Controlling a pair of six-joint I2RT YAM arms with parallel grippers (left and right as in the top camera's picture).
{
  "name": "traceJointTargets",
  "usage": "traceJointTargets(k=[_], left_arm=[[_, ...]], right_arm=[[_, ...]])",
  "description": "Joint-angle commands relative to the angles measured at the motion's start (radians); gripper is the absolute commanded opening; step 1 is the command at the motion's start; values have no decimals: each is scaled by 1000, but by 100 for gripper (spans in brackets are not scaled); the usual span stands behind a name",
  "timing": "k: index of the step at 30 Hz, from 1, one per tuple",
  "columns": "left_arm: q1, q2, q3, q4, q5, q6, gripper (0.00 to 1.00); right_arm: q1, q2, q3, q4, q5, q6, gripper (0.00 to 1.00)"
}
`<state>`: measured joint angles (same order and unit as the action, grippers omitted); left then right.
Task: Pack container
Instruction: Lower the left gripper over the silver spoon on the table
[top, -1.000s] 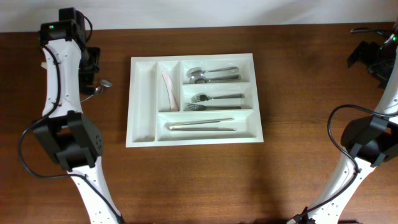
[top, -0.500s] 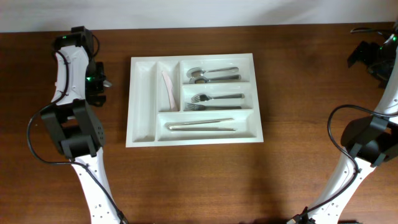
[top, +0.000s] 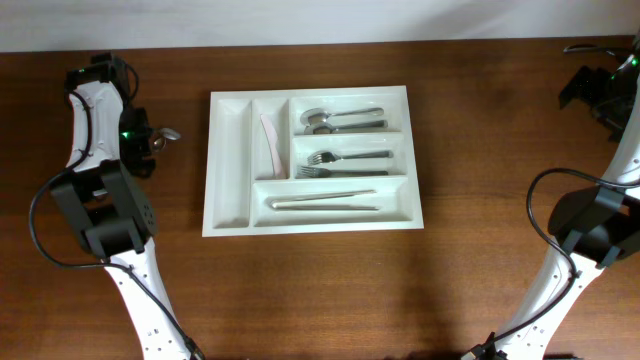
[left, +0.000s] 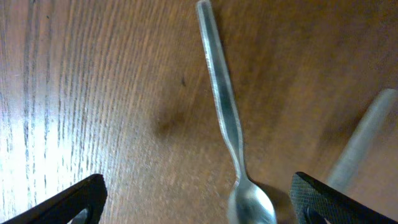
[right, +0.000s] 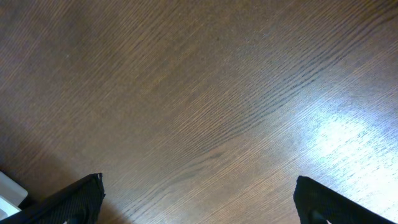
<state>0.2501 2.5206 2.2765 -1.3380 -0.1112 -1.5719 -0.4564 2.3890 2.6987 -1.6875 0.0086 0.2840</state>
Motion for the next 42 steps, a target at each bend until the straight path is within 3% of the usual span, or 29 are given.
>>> traceJointTargets(k=[1, 8, 13, 15, 22, 29, 42], left_arm=[[2, 49, -13, 0, 23, -13, 95], [2, 101, -16, 11, 74, -5, 89], [2, 118, -17, 11, 75, -5, 62], [2, 118, -17, 17, 75, -5, 59], [2, 118, -17, 59, 91, -6, 60], [-11, 118, -17, 125, 116, -5, 68], [-86, 146, -17, 179, 138, 17, 68]], right_arm=[[5, -28, 15, 0, -1, -3, 99], [5, -28, 15, 0, -1, -3, 99], [5, -28, 15, 0, -1, -3, 99], [5, -28, 15, 0, -1, -3, 99], [5, -28, 15, 0, -1, -3, 99], [5, -28, 15, 0, -1, -3, 99], [5, -28, 15, 0, -1, -3, 99]])
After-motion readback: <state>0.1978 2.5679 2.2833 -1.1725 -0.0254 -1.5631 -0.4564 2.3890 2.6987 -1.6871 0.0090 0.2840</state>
